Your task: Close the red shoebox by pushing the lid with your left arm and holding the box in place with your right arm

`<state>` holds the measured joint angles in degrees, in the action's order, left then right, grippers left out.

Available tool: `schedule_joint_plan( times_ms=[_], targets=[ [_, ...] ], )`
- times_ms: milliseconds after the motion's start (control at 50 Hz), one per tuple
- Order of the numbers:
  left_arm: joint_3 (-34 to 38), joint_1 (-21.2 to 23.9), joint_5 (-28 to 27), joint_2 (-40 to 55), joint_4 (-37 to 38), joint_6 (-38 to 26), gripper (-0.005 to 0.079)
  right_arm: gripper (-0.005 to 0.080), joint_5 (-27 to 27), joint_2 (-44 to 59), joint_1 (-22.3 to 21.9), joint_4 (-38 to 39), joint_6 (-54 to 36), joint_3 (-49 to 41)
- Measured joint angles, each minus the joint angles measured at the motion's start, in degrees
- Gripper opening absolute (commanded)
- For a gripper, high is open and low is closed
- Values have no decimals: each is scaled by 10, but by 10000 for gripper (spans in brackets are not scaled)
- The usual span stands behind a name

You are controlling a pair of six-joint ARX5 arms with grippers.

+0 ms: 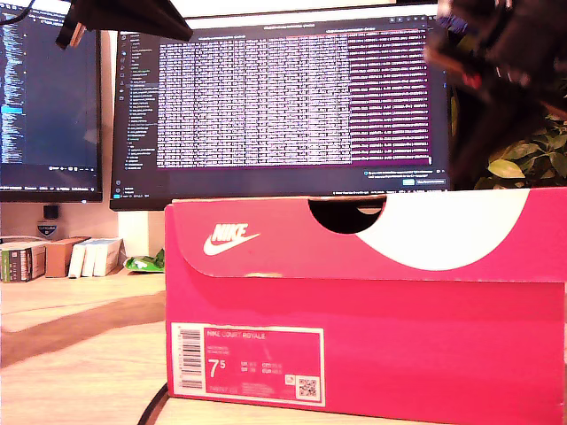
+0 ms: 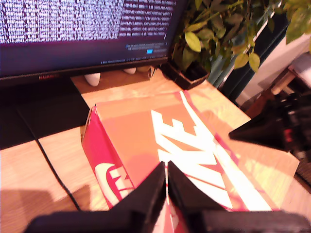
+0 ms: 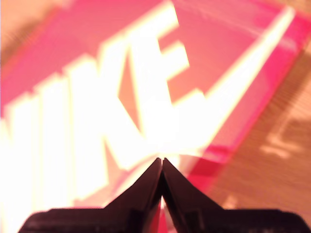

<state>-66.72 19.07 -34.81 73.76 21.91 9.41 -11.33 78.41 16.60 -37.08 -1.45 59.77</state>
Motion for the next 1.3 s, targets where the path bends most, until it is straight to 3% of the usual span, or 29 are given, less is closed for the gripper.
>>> schedule_joint_plan(
  times_ms=[400,580,760,900,1160,1300],
  targets=[
    [0,0,0,0,10,-5,-19,-12,14,17,0,-10,-29,0],
    [0,0,9,0,10,-17,-19,-13,14,16,0,51,-31,0],
    [0,0,51,0,20,-41,-19,-13,20,1,0,96,-31,-3],
    [0,0,107,-1,28,-59,-19,-12,76,-51,0,131,-31,-5],
    [0,-1,200,-56,29,-99,-19,-13,127,-159,0,207,-32,-5],
    [0,-12,219,-98,25,-117,-19,-13,146,-184,0,229,-45,-5]
  ],
)
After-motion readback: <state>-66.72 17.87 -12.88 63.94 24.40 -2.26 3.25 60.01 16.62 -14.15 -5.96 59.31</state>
